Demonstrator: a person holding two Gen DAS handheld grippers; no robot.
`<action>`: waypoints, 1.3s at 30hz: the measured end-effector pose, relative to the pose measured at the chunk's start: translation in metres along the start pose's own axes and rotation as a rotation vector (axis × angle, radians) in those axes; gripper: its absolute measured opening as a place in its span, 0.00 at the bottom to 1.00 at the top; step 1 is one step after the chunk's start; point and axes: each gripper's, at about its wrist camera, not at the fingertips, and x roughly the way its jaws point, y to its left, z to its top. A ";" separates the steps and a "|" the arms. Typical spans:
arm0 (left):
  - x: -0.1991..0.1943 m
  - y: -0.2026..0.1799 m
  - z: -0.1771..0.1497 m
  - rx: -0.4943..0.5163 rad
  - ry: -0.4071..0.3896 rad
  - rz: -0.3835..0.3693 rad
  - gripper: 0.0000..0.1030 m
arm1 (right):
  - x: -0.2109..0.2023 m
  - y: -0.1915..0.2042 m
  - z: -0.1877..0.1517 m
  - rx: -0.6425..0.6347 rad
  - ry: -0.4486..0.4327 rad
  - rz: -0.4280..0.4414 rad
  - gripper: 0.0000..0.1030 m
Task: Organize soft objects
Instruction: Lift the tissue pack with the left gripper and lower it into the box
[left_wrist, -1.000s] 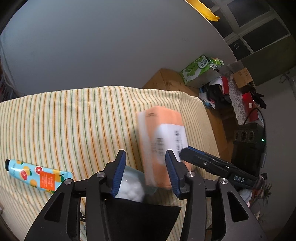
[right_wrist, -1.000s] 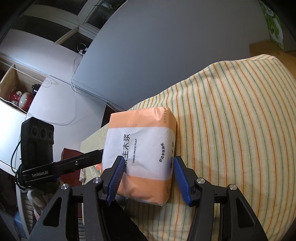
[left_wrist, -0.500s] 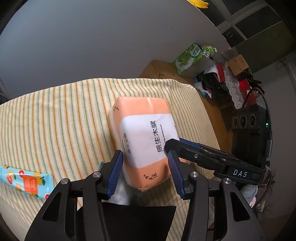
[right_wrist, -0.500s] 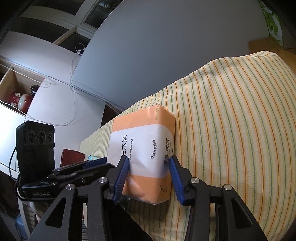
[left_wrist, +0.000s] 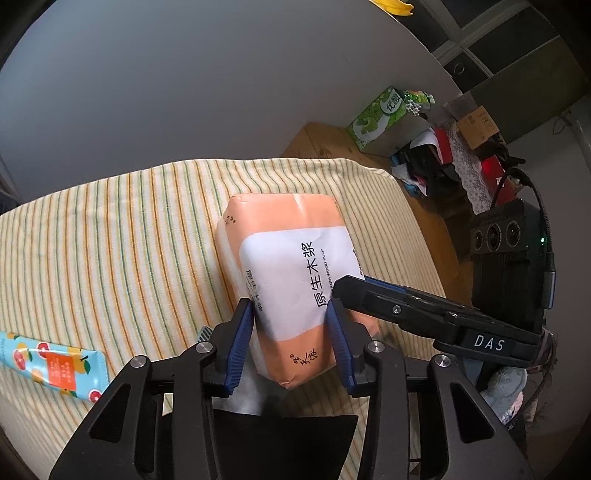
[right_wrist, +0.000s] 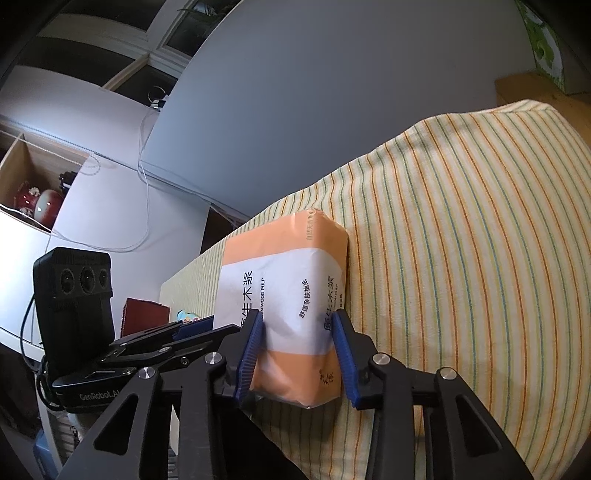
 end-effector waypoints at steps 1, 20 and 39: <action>-0.001 -0.001 0.000 -0.001 -0.002 -0.004 0.37 | -0.002 0.000 0.000 -0.002 -0.002 -0.003 0.34; -0.091 -0.024 -0.021 0.041 -0.156 -0.050 0.37 | -0.061 0.076 -0.016 -0.112 -0.090 -0.011 0.32; -0.256 0.083 -0.130 -0.110 -0.399 0.022 0.37 | -0.010 0.270 -0.083 -0.378 0.005 0.088 0.32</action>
